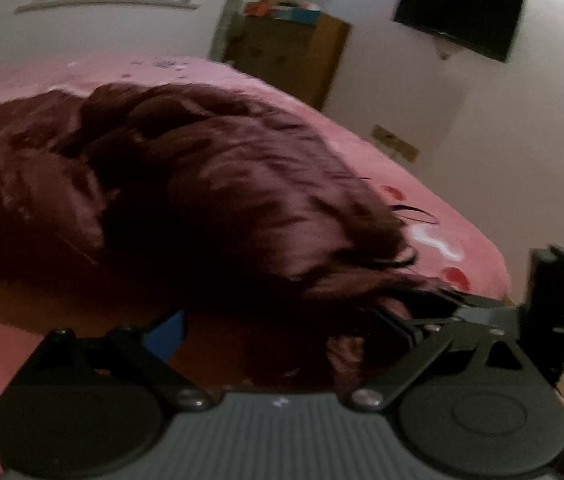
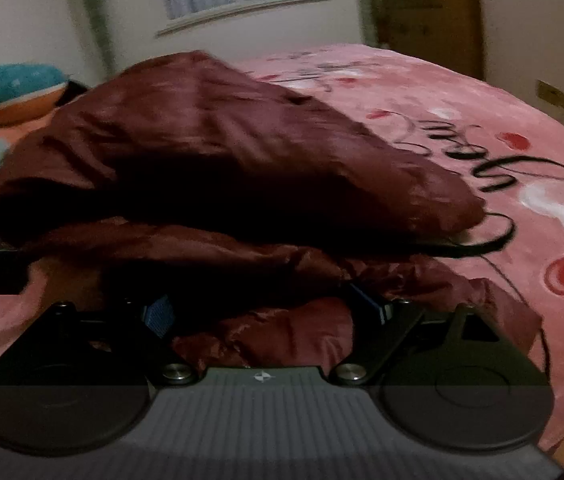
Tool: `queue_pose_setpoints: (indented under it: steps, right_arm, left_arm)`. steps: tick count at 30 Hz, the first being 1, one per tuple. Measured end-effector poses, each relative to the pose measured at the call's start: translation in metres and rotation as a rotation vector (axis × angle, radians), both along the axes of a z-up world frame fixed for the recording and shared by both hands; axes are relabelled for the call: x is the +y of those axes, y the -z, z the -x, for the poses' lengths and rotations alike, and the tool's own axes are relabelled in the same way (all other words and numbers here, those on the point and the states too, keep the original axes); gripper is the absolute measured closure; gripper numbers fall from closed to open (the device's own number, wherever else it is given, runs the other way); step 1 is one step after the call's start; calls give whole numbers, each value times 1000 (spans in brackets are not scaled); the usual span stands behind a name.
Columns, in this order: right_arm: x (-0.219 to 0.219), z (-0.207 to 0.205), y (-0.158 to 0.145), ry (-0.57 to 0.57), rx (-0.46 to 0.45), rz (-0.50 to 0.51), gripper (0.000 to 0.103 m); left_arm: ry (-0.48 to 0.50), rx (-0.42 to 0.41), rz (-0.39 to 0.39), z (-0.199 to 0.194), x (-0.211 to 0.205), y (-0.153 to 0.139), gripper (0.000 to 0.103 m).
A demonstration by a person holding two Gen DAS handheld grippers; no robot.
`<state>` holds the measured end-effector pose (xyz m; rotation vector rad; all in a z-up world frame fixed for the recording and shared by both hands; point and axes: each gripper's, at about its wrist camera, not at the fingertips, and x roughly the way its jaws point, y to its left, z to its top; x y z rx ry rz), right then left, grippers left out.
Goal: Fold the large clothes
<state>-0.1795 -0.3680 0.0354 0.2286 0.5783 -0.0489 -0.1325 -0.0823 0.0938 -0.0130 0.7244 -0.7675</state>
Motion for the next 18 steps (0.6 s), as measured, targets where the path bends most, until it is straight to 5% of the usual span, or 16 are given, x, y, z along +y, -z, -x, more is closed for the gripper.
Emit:
queue_pose_setpoints:
  steps: [5, 11, 18]
  right_arm:
    - [0, 13, -6, 4, -45, 8, 0]
    - [-3, 32, -18, 70, -118, 45, 0]
    - [36, 34, -11, -144, -41, 111, 0]
  left_arm:
    - [-56, -32, 21, 12, 22, -9, 5]
    - [-337, -21, 66, -31, 80, -4, 8]
    - [-503, 54, 186, -96, 110, 13, 8]
